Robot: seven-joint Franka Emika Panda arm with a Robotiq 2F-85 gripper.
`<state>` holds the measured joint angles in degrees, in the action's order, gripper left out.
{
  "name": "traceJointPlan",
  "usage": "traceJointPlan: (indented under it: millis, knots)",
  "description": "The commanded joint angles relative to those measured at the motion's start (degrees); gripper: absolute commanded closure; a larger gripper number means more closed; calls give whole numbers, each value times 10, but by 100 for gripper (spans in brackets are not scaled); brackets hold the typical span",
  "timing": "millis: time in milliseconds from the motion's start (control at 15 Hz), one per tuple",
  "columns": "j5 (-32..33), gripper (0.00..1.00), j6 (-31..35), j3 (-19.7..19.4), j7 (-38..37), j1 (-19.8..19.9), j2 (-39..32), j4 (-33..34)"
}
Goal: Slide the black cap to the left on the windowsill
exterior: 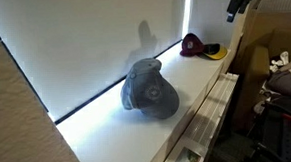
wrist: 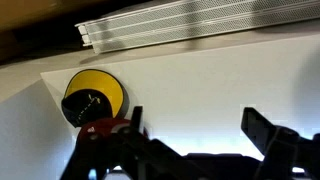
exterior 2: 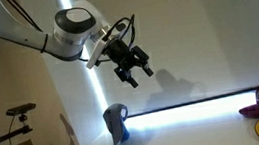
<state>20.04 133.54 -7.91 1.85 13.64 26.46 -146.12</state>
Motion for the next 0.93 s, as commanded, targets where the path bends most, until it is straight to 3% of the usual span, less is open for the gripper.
traceJointPlan:
  millis: [0,200,267,400,667,867]
  knots:
    - [-1,0,-2,1,1,1,0,1]
    - [-1,0,-2,1,1,1,0,1]
    - [23,0,22,-24,30,21,35,-55]
    - [-19,0,23,-54,-3,33,-34,4]
    - [-102,0,32,-153,33,55,-131,93]
    - [-224,0,18,-227,96,65,-194,149]
